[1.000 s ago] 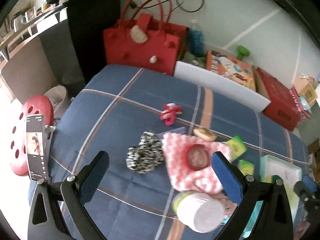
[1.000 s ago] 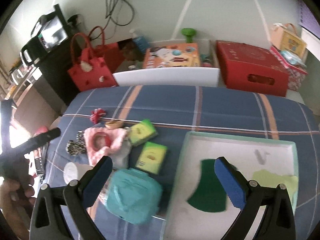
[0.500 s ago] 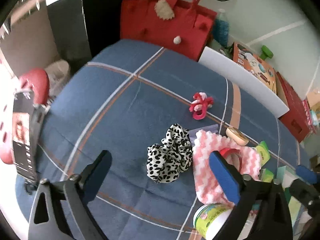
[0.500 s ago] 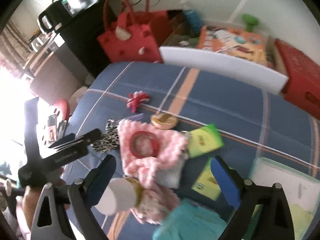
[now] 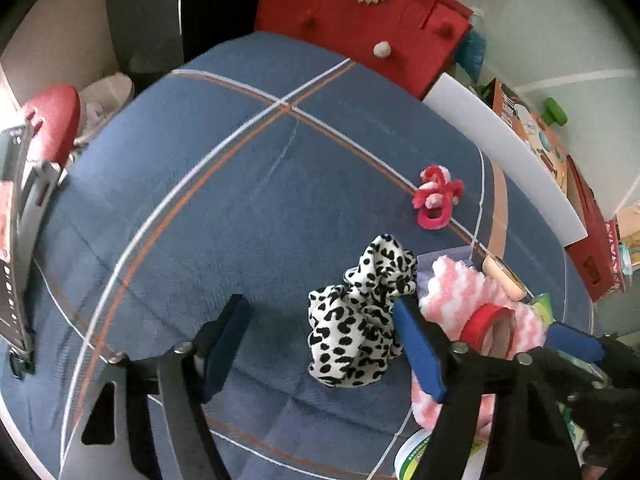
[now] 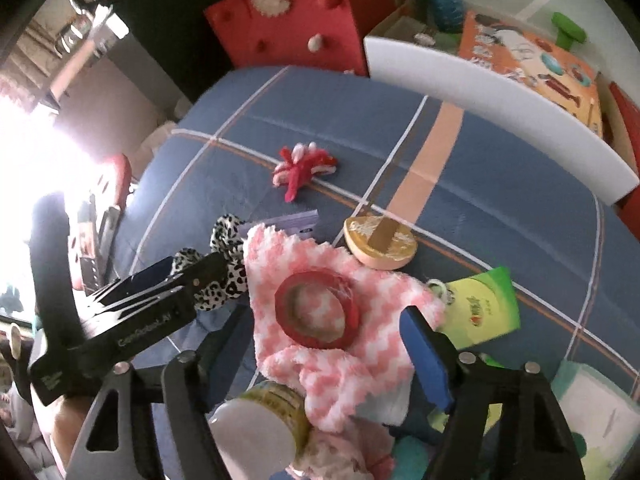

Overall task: Organize soft objects
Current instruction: 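Grasp the leopard scrunchie with the left tool while the right tool grasps the red tape roll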

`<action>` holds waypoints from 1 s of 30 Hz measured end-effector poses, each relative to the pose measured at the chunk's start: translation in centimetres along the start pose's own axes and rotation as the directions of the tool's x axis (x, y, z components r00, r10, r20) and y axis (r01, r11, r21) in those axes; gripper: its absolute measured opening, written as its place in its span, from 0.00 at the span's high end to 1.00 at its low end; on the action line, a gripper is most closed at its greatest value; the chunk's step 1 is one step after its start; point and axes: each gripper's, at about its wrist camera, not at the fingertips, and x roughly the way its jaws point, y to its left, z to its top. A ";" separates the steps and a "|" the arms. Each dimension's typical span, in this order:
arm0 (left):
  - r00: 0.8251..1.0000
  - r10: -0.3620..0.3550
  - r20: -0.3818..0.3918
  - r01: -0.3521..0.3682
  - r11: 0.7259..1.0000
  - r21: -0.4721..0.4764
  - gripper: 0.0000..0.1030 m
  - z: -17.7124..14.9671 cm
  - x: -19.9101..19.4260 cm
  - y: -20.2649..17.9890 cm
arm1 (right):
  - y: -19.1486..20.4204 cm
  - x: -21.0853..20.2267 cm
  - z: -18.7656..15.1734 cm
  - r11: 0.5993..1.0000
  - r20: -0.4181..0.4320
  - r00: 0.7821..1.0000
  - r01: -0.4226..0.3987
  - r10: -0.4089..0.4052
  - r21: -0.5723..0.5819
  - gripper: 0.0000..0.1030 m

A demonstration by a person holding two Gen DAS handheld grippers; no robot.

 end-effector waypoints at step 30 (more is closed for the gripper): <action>0.998 -0.057 -0.032 0.058 0.998 0.028 0.66 0.1 1.0 -0.9 | 2.3 5.4 0.4 0.994 -0.118 0.989 0.077 -0.086 -0.079 0.46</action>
